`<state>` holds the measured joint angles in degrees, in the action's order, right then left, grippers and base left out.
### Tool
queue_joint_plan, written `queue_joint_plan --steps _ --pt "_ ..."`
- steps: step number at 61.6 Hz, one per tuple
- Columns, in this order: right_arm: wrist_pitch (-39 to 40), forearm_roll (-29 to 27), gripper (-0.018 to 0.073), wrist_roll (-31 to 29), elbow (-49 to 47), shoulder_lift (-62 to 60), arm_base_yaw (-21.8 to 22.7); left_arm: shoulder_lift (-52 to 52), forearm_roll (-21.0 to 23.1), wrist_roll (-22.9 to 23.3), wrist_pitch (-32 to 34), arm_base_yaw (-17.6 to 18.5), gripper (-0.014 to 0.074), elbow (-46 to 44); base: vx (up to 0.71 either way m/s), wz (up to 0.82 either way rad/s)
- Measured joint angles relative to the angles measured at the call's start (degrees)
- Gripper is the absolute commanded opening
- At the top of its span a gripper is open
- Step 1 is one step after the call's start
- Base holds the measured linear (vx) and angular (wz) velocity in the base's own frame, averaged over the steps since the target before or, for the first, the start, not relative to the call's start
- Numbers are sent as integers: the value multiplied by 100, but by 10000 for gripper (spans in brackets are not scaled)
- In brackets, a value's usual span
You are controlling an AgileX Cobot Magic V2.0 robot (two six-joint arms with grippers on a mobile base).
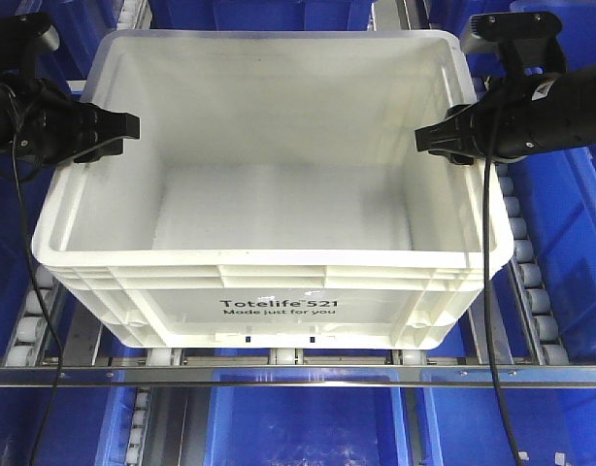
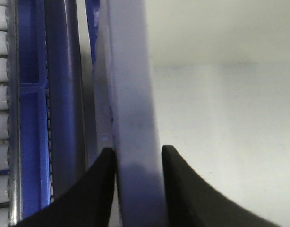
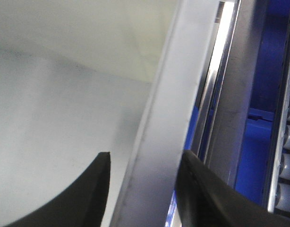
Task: Move bin from left to right shelf
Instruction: 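Push the held crate forward onto the roller shelf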
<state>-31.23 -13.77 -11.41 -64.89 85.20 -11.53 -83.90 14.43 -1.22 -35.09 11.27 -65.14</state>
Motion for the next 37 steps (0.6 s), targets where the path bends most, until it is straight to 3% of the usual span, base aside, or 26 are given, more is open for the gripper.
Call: queue_joint_plan --steps 23,29,37 --pt "76 6 459 -2 0 47 0 0 -19 -211 322 0 346 17 0 0" --pt "95 6 548 -2 0 47 0 0 -19 -247 429 0 385 17 0 0" --pt "125 11 596 -6 0 34 0 0 -25 -251 471 0 393 17 0 0"
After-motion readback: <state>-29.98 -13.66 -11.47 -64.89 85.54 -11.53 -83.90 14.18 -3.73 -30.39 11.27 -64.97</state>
